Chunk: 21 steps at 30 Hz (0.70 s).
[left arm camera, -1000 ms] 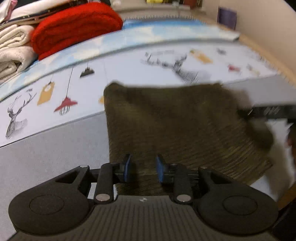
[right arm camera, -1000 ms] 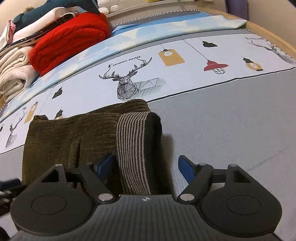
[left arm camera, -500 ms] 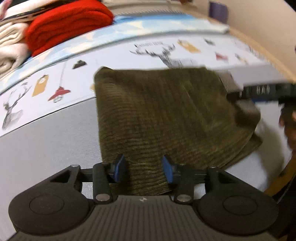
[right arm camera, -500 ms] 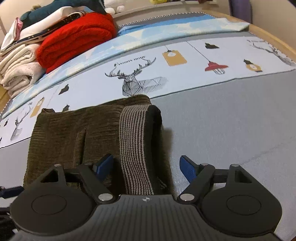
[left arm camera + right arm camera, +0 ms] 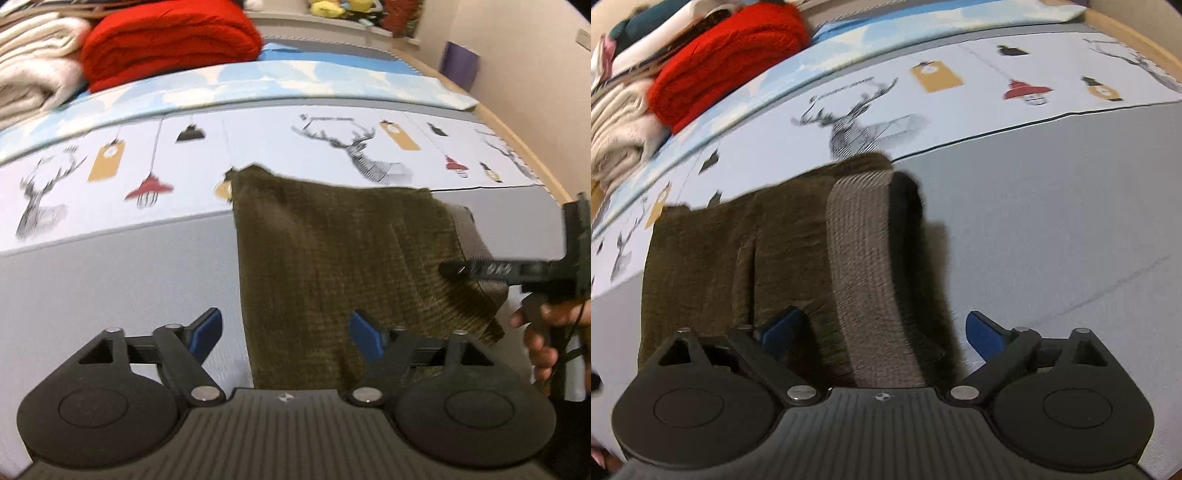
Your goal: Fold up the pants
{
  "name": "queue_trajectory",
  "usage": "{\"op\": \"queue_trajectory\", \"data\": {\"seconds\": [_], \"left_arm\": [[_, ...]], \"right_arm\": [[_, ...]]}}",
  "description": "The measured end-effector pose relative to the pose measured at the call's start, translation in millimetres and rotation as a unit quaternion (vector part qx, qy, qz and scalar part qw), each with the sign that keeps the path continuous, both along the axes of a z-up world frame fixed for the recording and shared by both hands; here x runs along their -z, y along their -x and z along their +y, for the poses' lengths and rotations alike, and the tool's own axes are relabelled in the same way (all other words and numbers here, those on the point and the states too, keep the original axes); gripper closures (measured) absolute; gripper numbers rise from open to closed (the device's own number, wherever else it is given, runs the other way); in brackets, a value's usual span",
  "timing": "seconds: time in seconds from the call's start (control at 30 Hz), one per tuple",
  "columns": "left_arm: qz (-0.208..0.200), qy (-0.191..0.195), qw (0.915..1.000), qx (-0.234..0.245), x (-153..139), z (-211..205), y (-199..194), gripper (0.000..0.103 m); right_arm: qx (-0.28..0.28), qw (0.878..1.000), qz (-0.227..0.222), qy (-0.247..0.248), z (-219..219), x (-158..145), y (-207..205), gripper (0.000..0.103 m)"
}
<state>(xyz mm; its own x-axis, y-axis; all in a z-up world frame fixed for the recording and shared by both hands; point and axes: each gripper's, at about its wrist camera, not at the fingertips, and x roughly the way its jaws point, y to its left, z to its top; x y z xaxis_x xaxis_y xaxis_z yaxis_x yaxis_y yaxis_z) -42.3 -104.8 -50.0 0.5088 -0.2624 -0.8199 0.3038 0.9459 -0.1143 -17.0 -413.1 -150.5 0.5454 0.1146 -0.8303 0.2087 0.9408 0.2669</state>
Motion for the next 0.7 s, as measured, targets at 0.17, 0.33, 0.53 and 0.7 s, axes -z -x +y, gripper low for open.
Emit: {"op": "queue_trajectory", "data": {"seconds": [0.17, 0.33, 0.53, 0.7], "left_arm": [[-0.006, 0.009, 0.9989, 0.046, -9, 12, -31, 0.017], [0.036, 0.067, 0.9966, 0.029, 21, 23, -77, 0.013], [0.185, 0.179, 0.9625, -0.084, 100, 42, -118, 0.013], [0.188, 0.210, 0.9570, -0.068, 110, 31, -143, 0.015]], "right_arm": [[-0.013, 1.000, 0.010, 0.000, 6, 7, -5, 0.002], [0.010, 0.999, 0.018, -0.044, -6, 14, -1, 0.002], [0.025, 0.998, 0.004, -0.057, -6, 17, 6, 0.003], [0.044, 0.997, -0.006, -0.061, -2, 15, 7, 0.011]]}}
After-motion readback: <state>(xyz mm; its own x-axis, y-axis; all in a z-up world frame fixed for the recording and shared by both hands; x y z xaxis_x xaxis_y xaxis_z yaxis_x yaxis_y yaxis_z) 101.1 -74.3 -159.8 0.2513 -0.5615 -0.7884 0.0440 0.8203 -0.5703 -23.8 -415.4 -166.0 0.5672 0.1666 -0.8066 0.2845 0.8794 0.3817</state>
